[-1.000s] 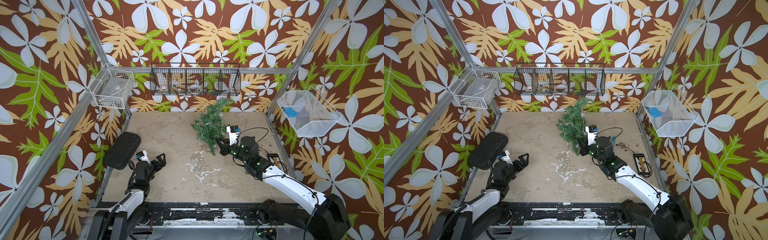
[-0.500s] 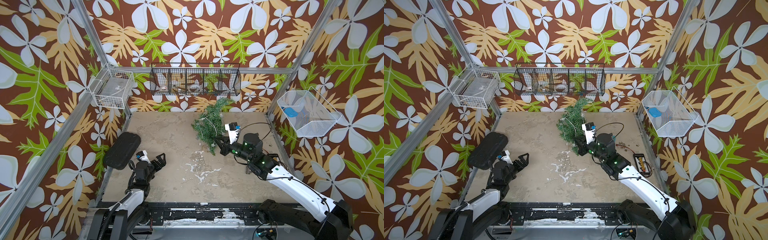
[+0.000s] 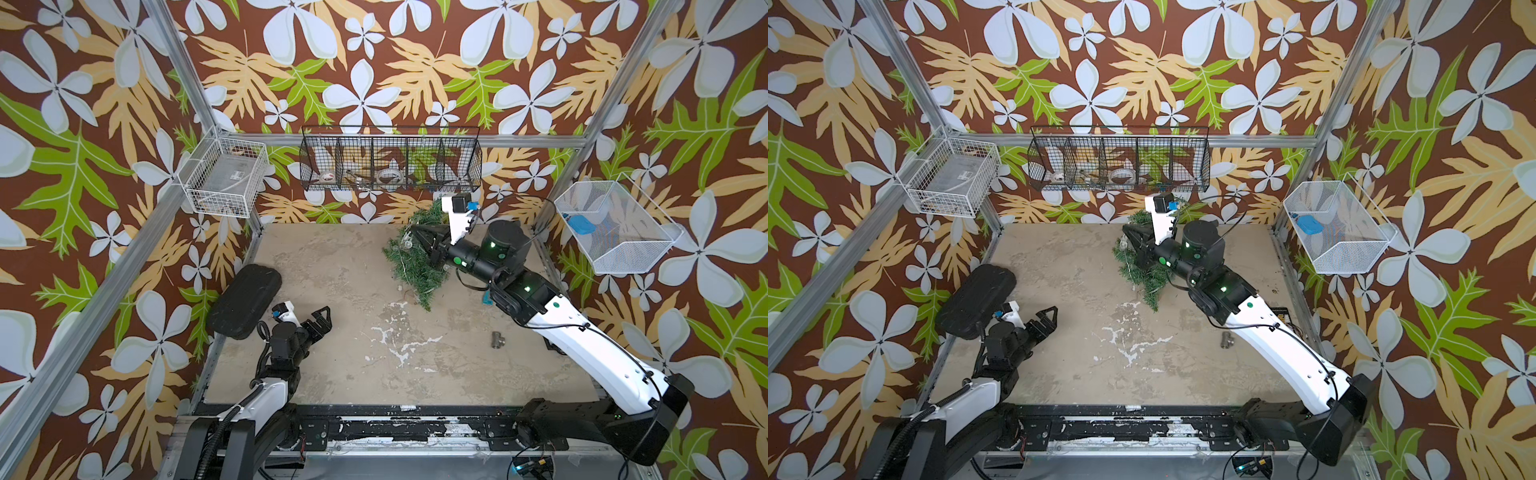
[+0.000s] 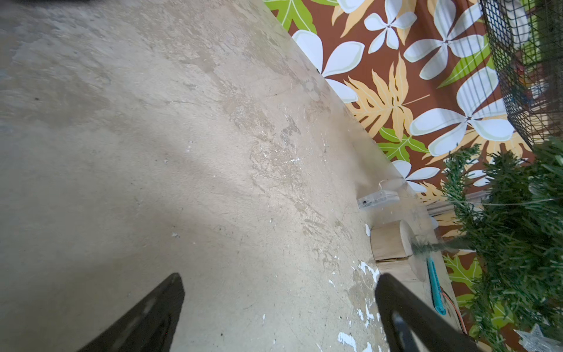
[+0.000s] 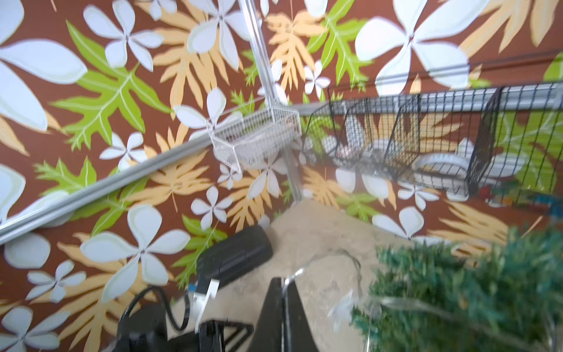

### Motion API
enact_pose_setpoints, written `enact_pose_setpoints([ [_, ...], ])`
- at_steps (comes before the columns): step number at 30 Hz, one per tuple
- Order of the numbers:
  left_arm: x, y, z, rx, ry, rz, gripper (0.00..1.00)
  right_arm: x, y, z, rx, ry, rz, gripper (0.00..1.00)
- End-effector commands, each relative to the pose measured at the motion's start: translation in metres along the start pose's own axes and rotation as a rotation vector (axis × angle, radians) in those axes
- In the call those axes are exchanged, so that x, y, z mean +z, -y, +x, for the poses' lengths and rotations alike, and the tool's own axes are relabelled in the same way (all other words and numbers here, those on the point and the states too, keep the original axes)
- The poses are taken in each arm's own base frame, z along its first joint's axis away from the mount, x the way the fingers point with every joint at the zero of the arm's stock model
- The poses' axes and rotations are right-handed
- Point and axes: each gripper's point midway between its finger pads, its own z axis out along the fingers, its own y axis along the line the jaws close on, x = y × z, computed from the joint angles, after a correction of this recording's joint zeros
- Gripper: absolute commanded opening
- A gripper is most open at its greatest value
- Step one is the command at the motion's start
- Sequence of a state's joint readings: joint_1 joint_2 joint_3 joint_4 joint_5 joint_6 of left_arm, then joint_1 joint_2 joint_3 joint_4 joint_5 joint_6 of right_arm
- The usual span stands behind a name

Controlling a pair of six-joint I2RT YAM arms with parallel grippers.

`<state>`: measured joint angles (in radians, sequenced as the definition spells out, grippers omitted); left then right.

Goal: Remove string lights from the small christmas tree
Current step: Remove the light string from the Christmas tree.

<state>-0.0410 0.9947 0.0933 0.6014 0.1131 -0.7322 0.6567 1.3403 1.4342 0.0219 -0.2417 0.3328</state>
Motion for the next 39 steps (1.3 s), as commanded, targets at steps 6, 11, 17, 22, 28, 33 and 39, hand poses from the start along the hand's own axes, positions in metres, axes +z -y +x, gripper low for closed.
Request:
enact_pose_setpoints([
  [6, -0.007, -0.002, -0.013, 0.031, 0.053, -0.039, 1.0, -0.003, 0.014, -0.072, -0.042, 0.155, 0.148, 0.0],
  [11, -0.009, -0.003, -0.012, 0.037, 0.053, -0.039, 1.0, -0.032, 0.036, -0.095, -0.017, 0.206, 0.238, 0.0],
  [17, -0.011, 0.006, -0.01, 0.047, 0.058, 0.023, 1.0, -0.091, 0.069, -0.1, 0.002, 0.264, 0.394, 0.0],
  [22, -0.012, 0.01, -0.009, 0.05, 0.059, 0.057, 0.96, -0.128, 0.099, -0.076, -0.005, 0.219, 0.557, 0.0],
  [28, -0.011, 0.01, -0.007, 0.049, 0.054, 0.062, 0.95, -0.165, 0.143, -0.044, 0.068, 0.191, 0.687, 0.0],
  [33, -0.01, 0.01, -0.006, 0.048, 0.05, 0.063, 0.95, -0.149, 0.138, -0.033, 0.097, 0.161, 0.519, 0.0],
  [39, -0.01, 0.01, -0.006, 0.049, 0.052, 0.06, 0.95, -0.114, 0.112, -0.044, 0.091, 0.118, 0.301, 0.0],
])
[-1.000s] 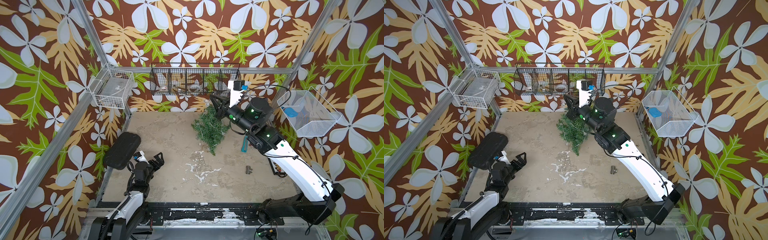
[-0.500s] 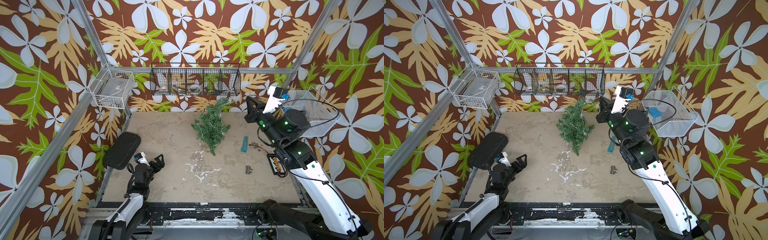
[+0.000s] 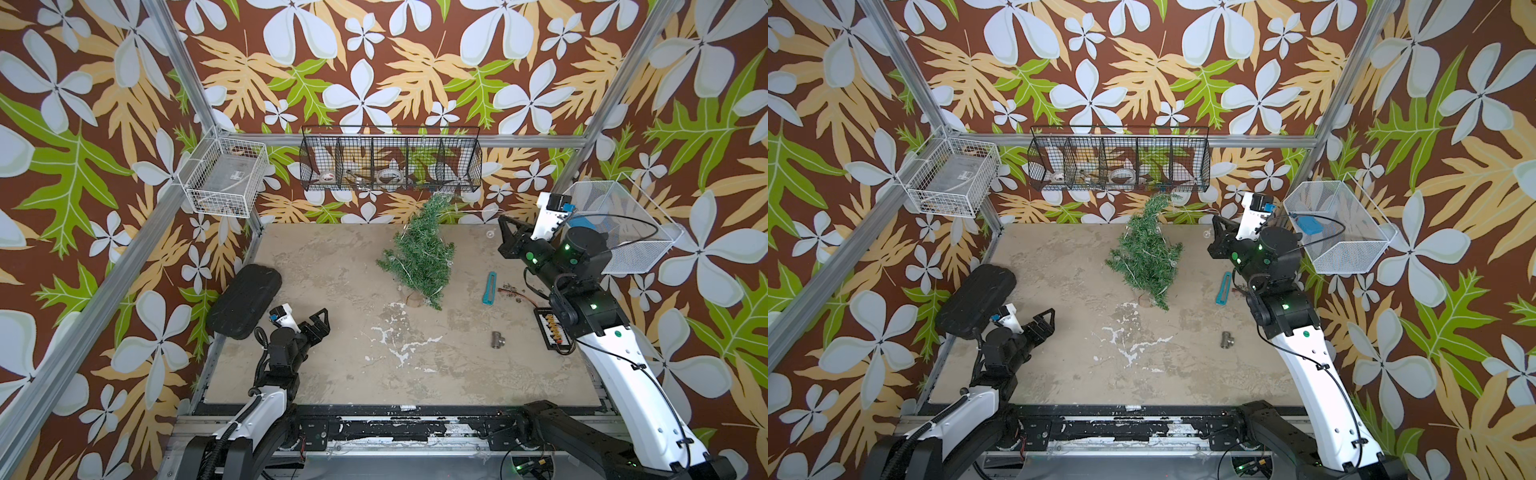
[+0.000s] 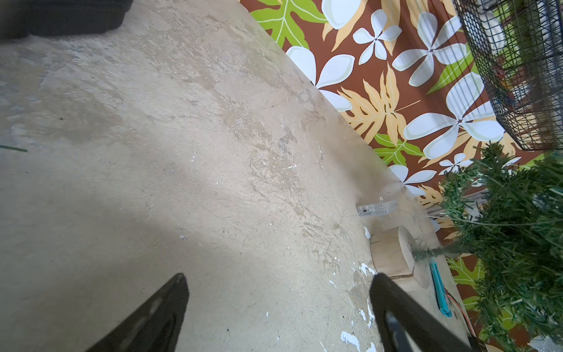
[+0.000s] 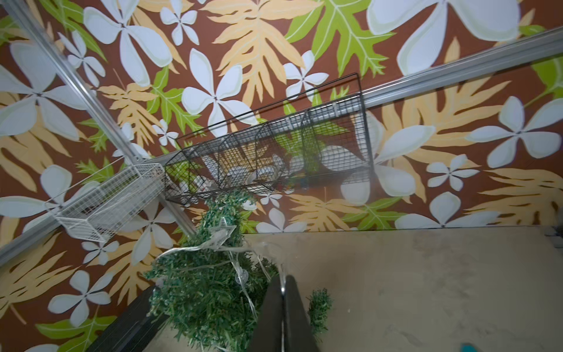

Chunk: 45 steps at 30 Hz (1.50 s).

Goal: Remove string lights from the small christmas tree
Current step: Remove the light string from the Christmas tree.

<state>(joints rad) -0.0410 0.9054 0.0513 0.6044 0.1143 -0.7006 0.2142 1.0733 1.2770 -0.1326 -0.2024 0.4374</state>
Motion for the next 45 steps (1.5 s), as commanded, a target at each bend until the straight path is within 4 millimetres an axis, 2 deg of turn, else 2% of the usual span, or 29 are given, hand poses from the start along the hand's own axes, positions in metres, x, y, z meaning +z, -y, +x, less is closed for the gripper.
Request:
enact_pose_setpoints([
  [1, 0.0, 0.006, -0.005, 0.012, 0.018, 0.025, 0.95, 0.004, -0.039, -0.011, -0.011, 0.0, -0.192, 0.0],
  [4, 0.0, 0.005, -0.005, 0.011, 0.019, 0.022, 0.95, 0.008, -0.061, -0.009, -0.046, -0.015, -0.254, 0.0],
  [9, 0.001, 0.005, -0.005, 0.011, 0.015, 0.022, 0.95, 0.011, -0.102, 0.009, -0.105, -0.059, -0.375, 0.0],
  [13, 0.001, 0.006, -0.005, 0.012, 0.014, 0.025, 0.95, 0.015, -0.123, 0.018, -0.132, -0.084, -0.429, 0.0],
  [18, 0.001, 0.006, -0.005, 0.012, 0.015, 0.026, 0.95, 0.015, -0.146, 0.014, -0.149, -0.085, -0.484, 0.0],
  [22, 0.001, 0.006, -0.005, 0.012, 0.017, 0.025, 0.95, 0.009, -0.159, 0.002, -0.16, -0.065, -0.507, 0.0],
  [30, 0.001, 0.006, -0.005, 0.012, 0.014, 0.027, 0.95, 0.004, -0.142, -0.055, -0.169, 0.088, -0.324, 0.0],
  [35, 0.001, 0.007, -0.005, 0.012, 0.016, 0.029, 0.95, 0.018, -0.147, -0.065, -0.172, 0.099, -0.318, 0.0],
  [37, 0.0, 0.007, -0.006, 0.012, 0.018, 0.029, 0.95, 0.024, -0.142, -0.068, -0.167, 0.101, -0.283, 0.0],
  [41, -0.001, 0.007, -0.006, 0.011, 0.021, 0.027, 0.95, 0.021, -0.118, -0.078, -0.161, 0.134, -0.141, 0.0],
  [45, -0.001, 0.007, -0.006, 0.013, 0.023, 0.028, 0.95, 0.004, -0.073, -0.084, -0.161, 0.163, 0.076, 0.0],
])
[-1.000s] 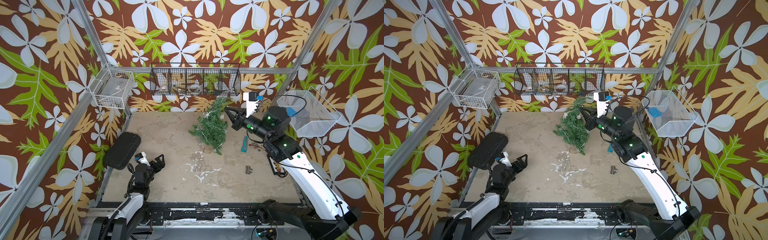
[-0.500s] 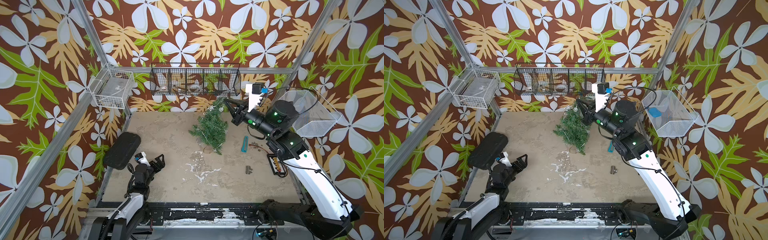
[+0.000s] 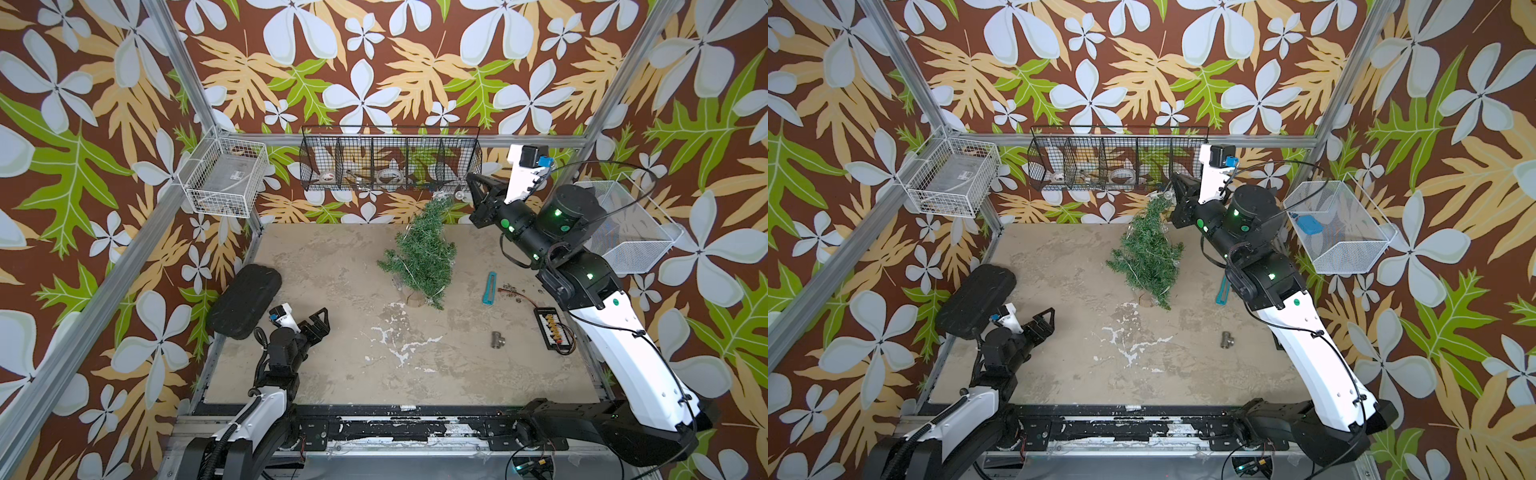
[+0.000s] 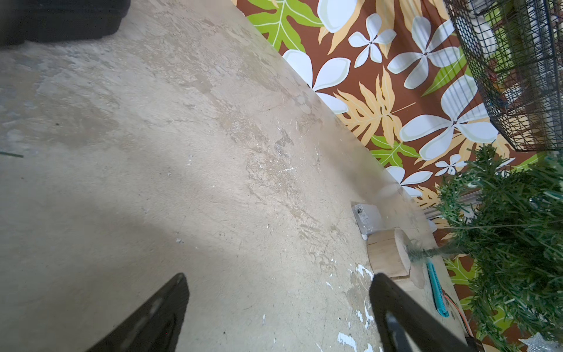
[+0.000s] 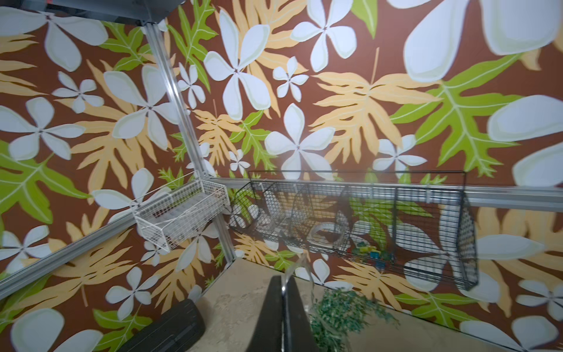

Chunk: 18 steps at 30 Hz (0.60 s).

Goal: Remove string lights from the small christmas tree
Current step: Remove the light string from the Christmas tree.

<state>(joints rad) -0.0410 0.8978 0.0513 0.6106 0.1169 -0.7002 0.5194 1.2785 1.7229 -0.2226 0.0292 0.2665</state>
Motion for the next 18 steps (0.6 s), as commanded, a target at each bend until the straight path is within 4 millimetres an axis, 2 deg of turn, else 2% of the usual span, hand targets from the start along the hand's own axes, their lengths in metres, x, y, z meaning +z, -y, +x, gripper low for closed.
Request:
enact_pose_setpoints([
  [1, 0.0, 0.004, -0.004, 0.01, 0.014, 0.016, 0.95, -0.023, 0.052, -0.001, -0.003, 0.019, 0.253, 0.0],
  [7, 0.0, 0.005, -0.003, 0.013, 0.011, 0.021, 0.95, -0.089, 0.142, 0.047, 0.076, -0.017, 0.546, 0.0],
  [9, 0.001, 0.005, -0.001, 0.016, 0.004, 0.027, 0.95, -0.101, 0.165, 0.063, 0.125, -0.029, 0.58, 0.0],
  [11, 0.002, 0.007, 0.0, 0.027, -0.015, 0.03, 0.95, -0.099, 0.178, 0.082, 0.181, -0.049, 0.548, 0.0],
  [14, 0.001, 0.015, -0.001, 0.035, -0.011, 0.066, 0.94, -0.081, 0.182, 0.098, 0.237, -0.068, 0.483, 0.0],
  [18, 0.0, 0.028, -0.011, -0.007, 0.011, 0.097, 0.92, -0.045, 0.179, 0.098, 0.311, -0.069, 0.393, 0.0],
])
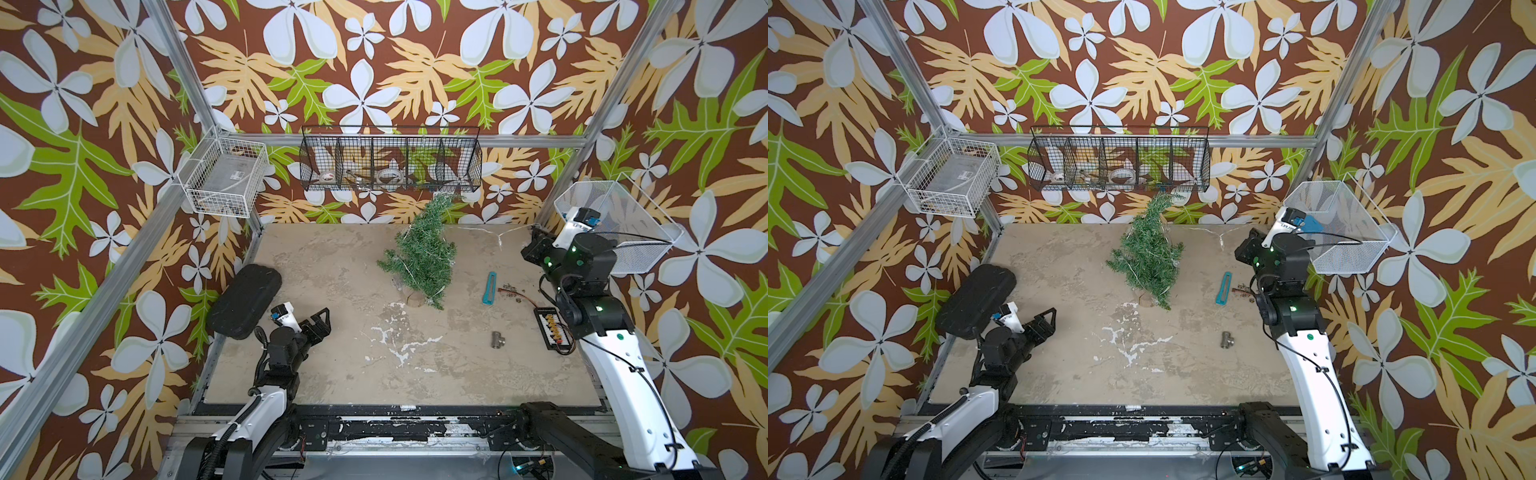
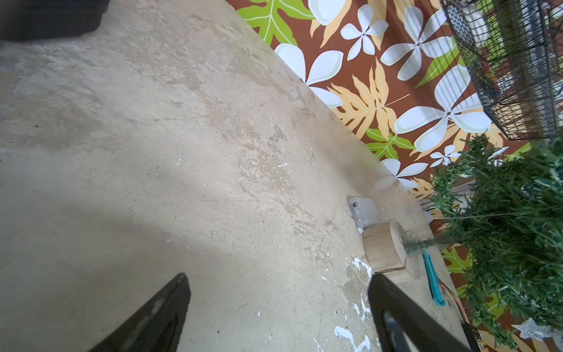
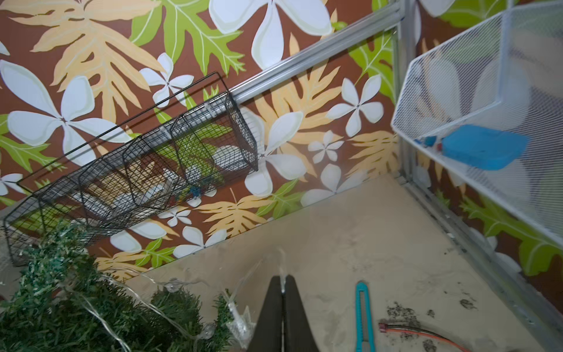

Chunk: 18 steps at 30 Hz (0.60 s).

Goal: Remove string lights from the small christmas tree
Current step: Remove the light string from the Christmas tree.

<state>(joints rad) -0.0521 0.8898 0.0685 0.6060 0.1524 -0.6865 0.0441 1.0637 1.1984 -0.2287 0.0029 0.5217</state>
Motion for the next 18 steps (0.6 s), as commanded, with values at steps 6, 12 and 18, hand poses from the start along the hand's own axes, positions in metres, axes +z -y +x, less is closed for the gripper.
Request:
enact_pose_setpoints([
  [6, 0.007, 0.053, -0.009, 0.001, 0.016, 0.096, 0.91, 0.062, -0.069, -0.053, 0.139, 0.047, -0.256, 0.0],
  [12, 0.02, 0.089, 0.013, 0.105, -0.057, 0.134, 0.91, 0.11, -0.144, -0.084, 0.082, 0.045, -0.375, 0.0],
  [18, 0.029, 0.09, 0.035, 0.211, -0.114, 0.136, 0.9, 0.128, -0.249, -0.095, 0.065, 0.034, -0.638, 0.0],
])
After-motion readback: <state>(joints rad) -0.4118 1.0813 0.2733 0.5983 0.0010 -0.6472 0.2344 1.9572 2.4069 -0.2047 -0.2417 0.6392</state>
